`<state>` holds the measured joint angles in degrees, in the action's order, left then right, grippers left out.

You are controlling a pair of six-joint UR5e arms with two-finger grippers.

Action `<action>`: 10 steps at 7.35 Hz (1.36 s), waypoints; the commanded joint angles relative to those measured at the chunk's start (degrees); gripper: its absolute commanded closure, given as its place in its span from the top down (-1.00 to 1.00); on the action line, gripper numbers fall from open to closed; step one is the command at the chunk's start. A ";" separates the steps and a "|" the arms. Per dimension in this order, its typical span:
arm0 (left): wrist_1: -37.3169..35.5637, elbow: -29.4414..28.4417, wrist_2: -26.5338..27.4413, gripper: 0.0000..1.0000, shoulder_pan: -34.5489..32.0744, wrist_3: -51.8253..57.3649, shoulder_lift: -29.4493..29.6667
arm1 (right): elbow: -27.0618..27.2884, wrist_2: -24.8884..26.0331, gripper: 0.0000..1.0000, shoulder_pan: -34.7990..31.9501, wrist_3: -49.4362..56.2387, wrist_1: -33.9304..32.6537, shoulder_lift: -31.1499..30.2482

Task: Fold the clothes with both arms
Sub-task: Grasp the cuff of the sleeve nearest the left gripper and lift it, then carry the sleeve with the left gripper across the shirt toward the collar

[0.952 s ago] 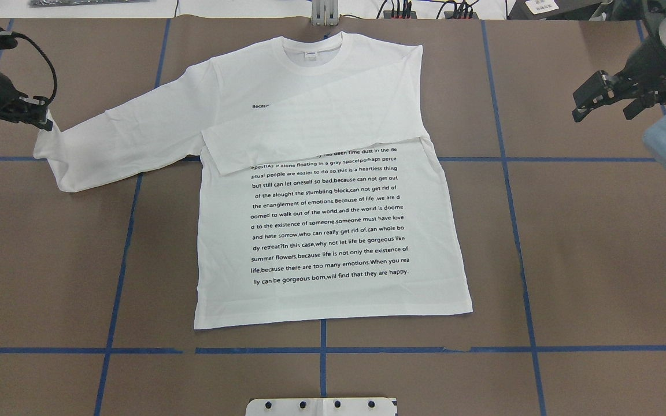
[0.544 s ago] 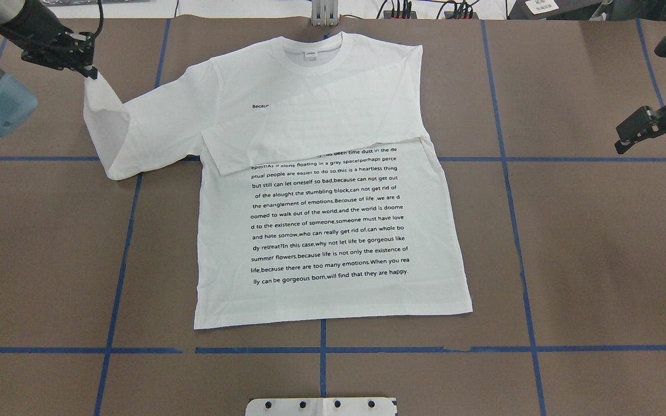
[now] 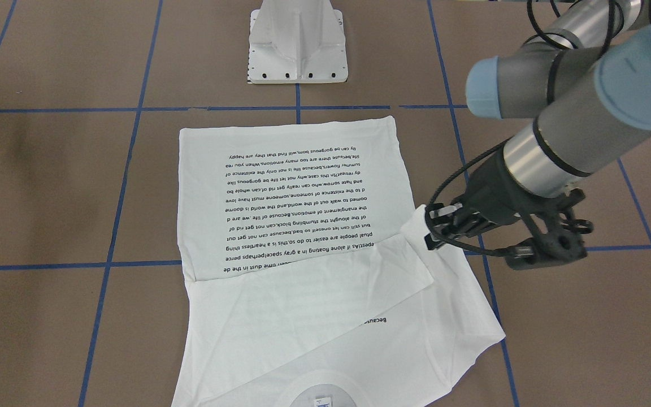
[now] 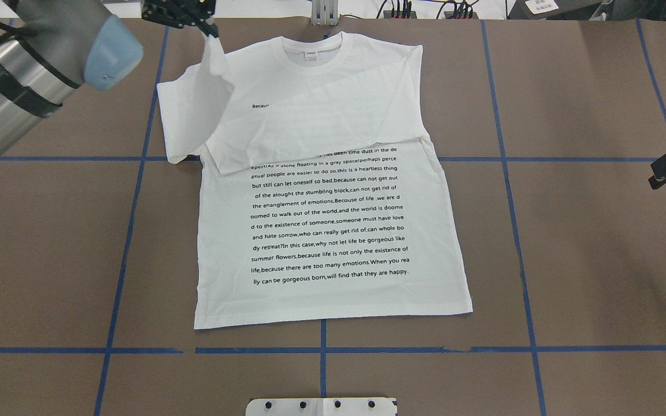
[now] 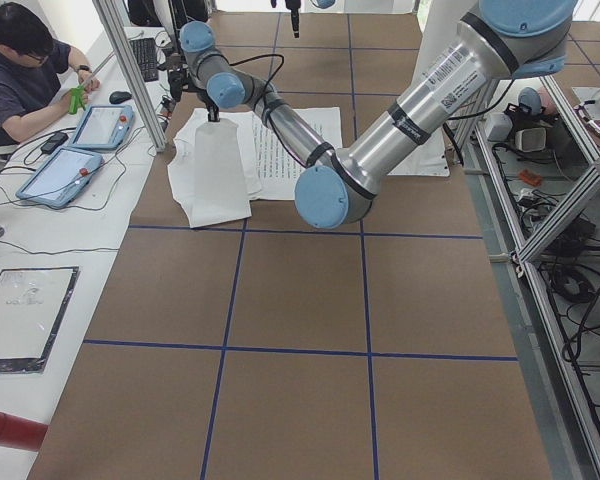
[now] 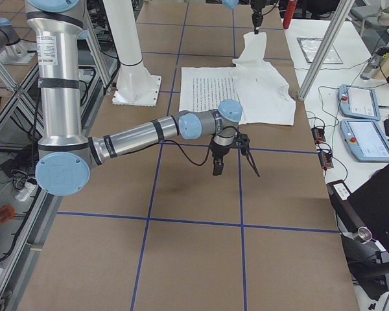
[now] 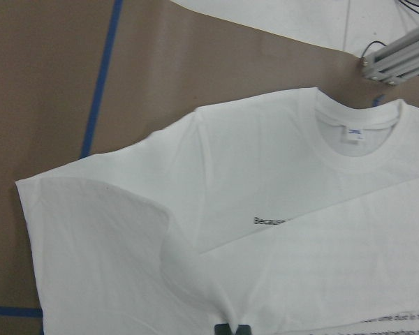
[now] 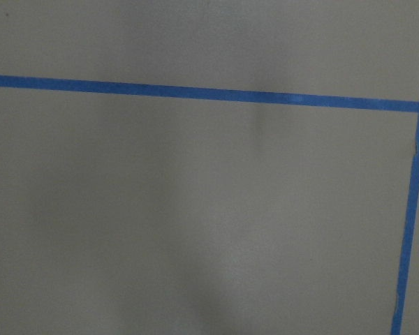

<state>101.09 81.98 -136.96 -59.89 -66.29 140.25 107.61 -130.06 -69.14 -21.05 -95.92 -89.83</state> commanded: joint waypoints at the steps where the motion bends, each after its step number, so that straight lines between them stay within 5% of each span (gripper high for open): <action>1: 3.23 -4.63 0.03 -1.00 4.76 -7.34 8.08 | -0.29 0.07 1.00 -0.46 -0.39 0.21 0.09; 10: 8.77 -4.55 4.77 -1.00 15.76 -14.75 8.82 | -2.31 -0.28 1.00 -0.47 -2.15 1.70 1.76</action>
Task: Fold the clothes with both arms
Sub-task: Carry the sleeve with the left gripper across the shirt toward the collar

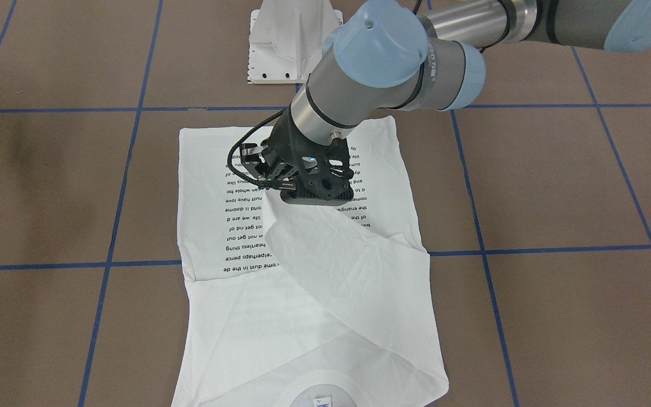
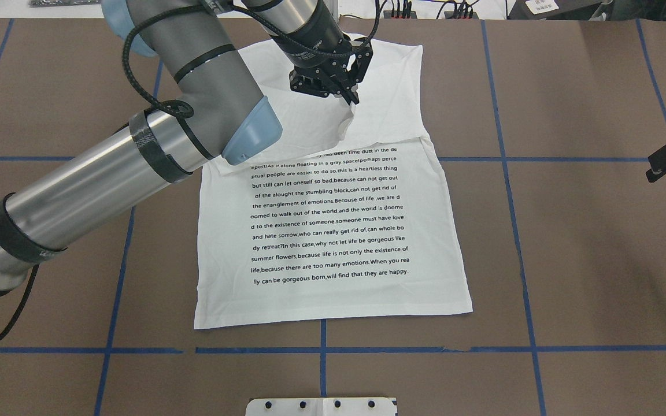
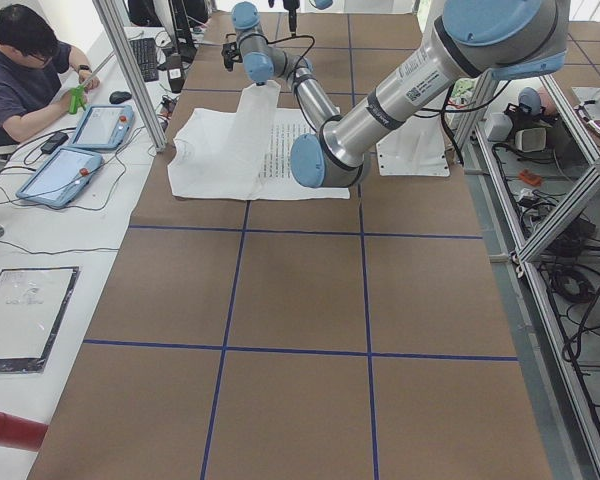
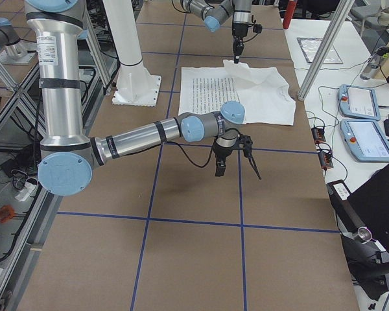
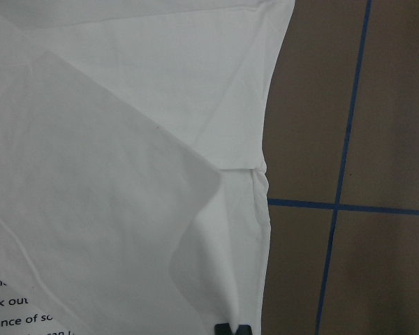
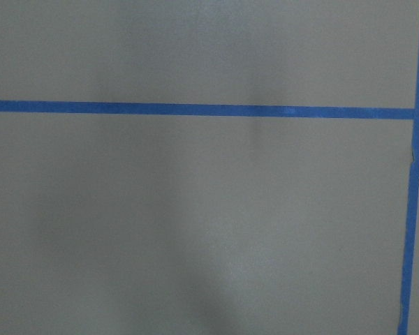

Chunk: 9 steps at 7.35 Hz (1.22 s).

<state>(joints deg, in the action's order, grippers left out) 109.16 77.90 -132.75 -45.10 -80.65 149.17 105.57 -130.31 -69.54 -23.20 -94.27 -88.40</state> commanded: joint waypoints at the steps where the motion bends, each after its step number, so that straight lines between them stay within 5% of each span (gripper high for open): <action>1: 3.14 -2.99 2.48 -1.00 1.15 -0.48 0.33 | -0.45 -0.04 1.00 0.02 0.00 0.14 0.33; 4: 11.94 -15.46 5.99 -1.00 1.85 -1.00 5.67 | -1.15 -0.04 1.00 0.02 0.00 0.14 0.68; 9: 13.36 -16.12 6.28 -1.00 5.11 -2.23 6.49 | -3.44 -0.04 1.00 0.02 0.09 0.14 2.53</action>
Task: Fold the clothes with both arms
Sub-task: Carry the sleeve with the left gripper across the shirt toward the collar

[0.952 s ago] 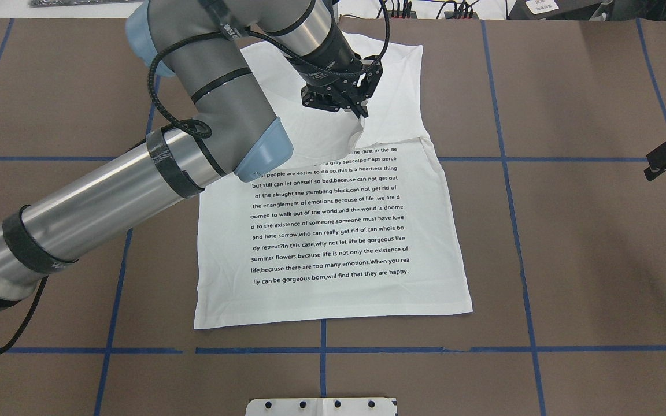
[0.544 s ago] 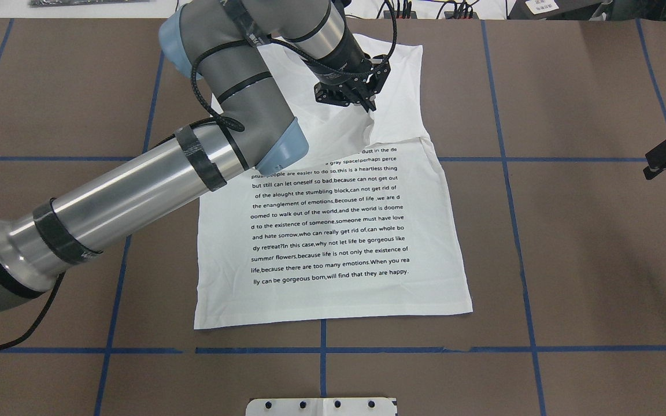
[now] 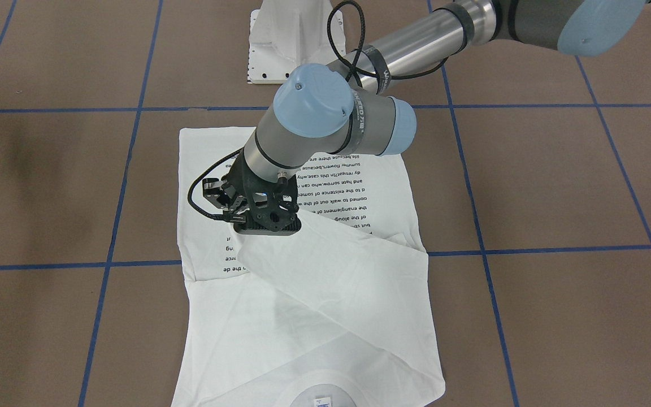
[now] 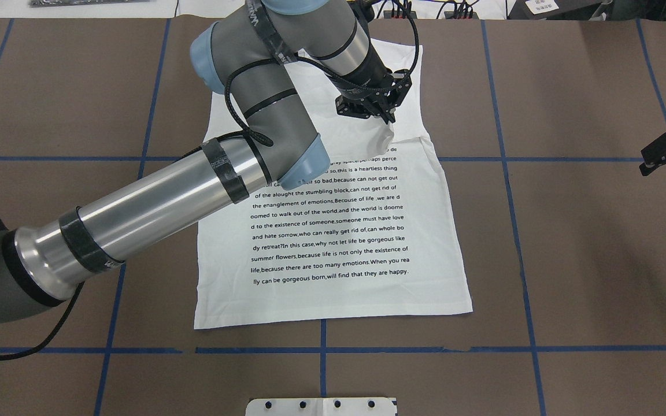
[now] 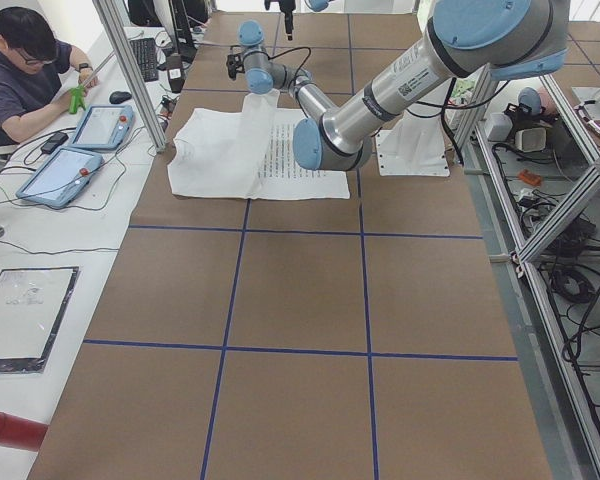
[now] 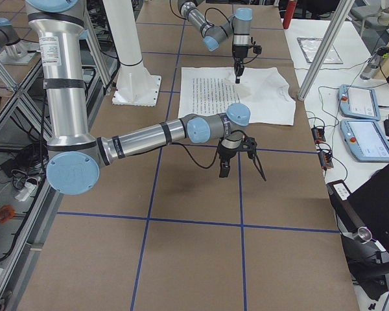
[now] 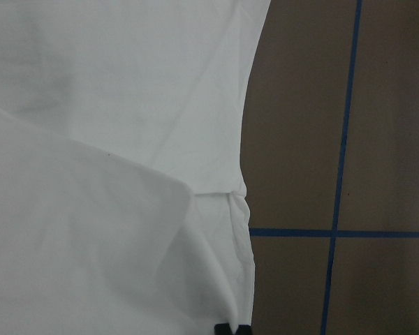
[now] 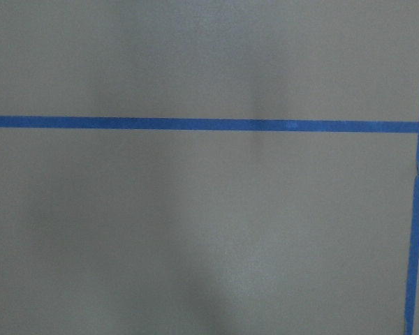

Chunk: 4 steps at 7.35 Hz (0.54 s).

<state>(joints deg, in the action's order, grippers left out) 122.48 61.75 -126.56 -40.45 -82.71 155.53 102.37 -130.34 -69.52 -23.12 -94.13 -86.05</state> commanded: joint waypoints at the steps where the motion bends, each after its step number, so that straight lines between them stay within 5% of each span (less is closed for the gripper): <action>1: 0.04 0.03 0.08 -1.00 0.89 -0.17 0.21 | -0.24 -0.09 1.00 0.00 -0.08 0.00 0.18; 4: 2.15 -0.14 0.87 -1.00 1.51 -0.17 0.04 | -0.24 -0.09 1.00 0.00 -0.08 0.00 0.35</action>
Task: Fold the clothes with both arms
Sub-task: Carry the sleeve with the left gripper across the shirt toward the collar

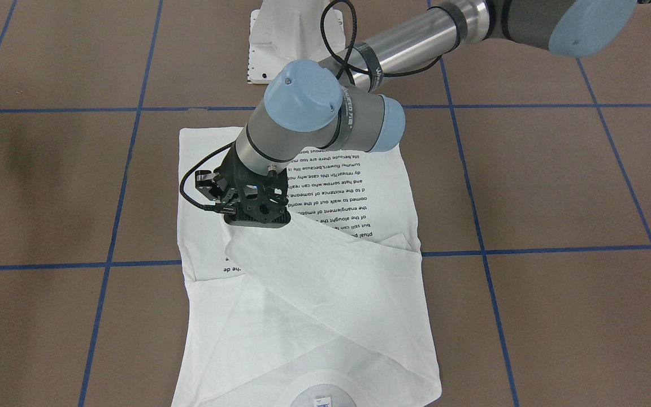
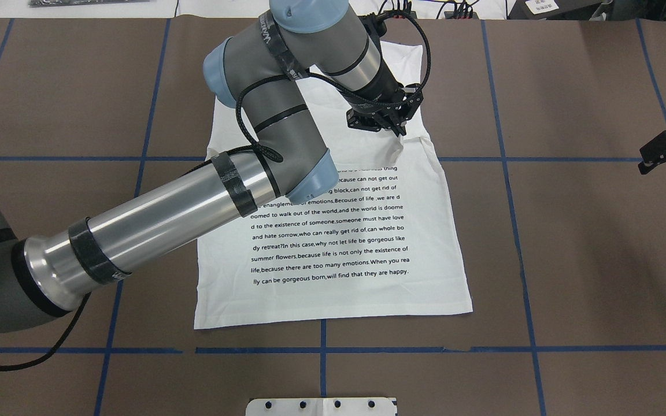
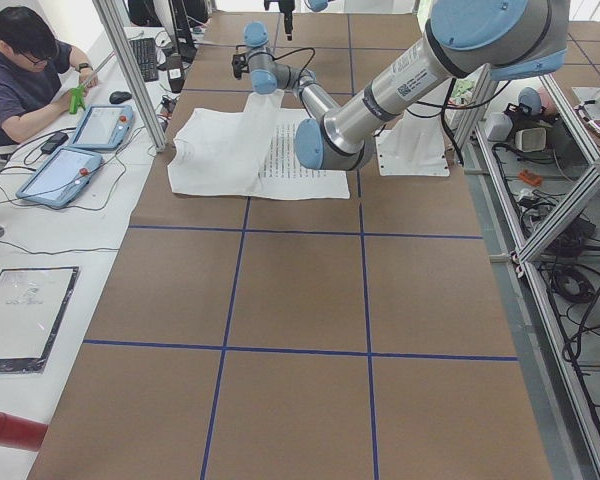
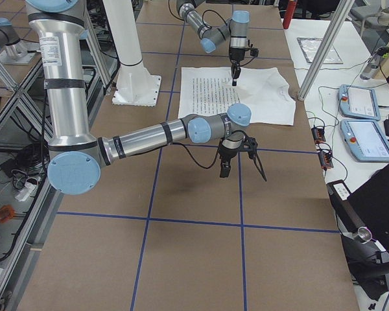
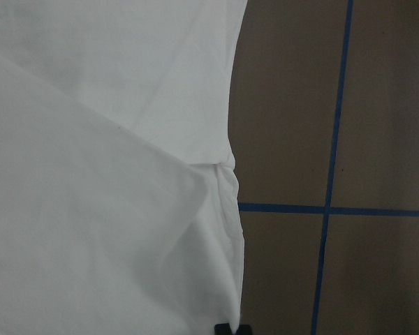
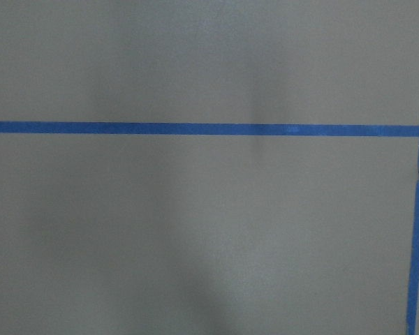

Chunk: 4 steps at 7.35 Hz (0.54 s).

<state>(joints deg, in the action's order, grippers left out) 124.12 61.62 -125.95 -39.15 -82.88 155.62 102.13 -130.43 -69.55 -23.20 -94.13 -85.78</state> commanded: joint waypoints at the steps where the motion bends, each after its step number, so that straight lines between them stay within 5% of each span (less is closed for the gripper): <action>1: 0.60 -0.10 0.53 -1.00 0.56 0.00 -0.23 | -0.09 0.00 1.00 0.03 0.00 0.00 0.26; 4: 7.08 -4.91 6.15 -1.00 2.67 0.00 -0.32 | -1.23 0.00 1.00 0.03 0.00 0.00 1.49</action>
<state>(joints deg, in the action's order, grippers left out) 128.32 59.02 -121.24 -37.31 -82.88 155.25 101.52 -130.43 -69.52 -23.20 -94.13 -84.94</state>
